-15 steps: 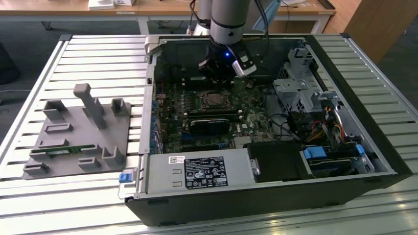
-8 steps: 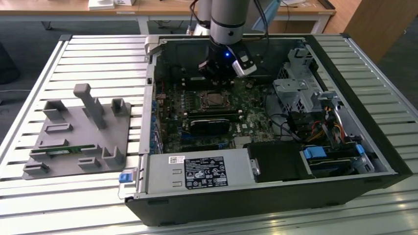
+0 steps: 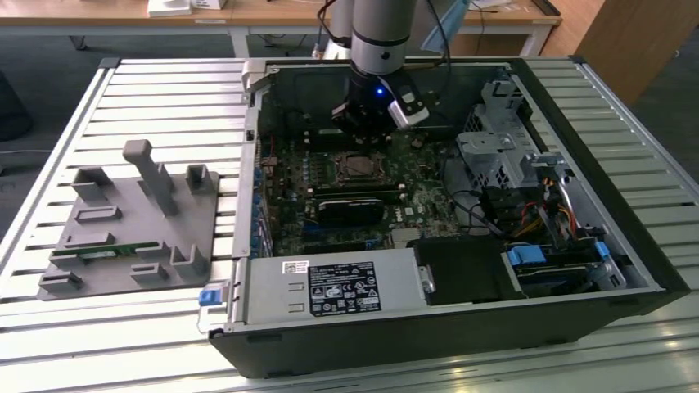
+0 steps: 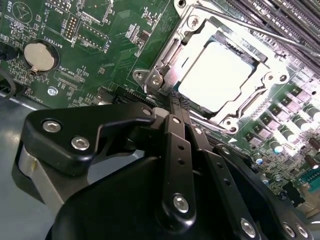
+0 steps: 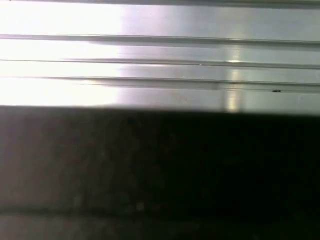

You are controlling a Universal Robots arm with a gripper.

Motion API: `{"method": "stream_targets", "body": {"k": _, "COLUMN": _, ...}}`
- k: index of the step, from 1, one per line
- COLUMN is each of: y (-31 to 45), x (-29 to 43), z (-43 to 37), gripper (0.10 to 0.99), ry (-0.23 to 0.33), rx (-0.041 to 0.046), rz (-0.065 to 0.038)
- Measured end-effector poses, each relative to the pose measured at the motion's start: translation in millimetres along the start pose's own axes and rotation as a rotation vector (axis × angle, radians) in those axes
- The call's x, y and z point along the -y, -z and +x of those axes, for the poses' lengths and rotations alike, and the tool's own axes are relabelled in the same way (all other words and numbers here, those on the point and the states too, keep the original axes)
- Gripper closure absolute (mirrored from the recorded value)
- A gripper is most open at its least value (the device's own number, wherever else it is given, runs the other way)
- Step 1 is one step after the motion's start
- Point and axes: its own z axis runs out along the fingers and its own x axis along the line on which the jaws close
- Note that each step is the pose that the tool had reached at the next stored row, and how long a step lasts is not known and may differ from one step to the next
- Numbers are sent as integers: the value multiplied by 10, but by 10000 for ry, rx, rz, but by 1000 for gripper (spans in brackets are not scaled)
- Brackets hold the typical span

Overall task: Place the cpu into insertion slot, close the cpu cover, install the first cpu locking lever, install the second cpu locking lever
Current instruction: 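Install the first cpu locking lever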

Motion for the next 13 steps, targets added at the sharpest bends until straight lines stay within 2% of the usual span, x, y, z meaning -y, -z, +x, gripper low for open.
{"method": "stream_targets", "body": {"k": 4, "y": 8, "x": -1, "z": 0, "gripper": 980, "ry": 1, "rx": -4, "rz": 10}}
{"method": "stream_targets", "body": {"k": 5, "y": 8, "x": -7, "z": -2, "gripper": 980, "ry": 1, "rx": 13, "rz": -23}}
{"method": "stream_targets", "body": {"k": 13, "y": 121, "x": -7, "z": 9, "gripper": 980, "ry": 2, "rx": 9, "rz": -94}}
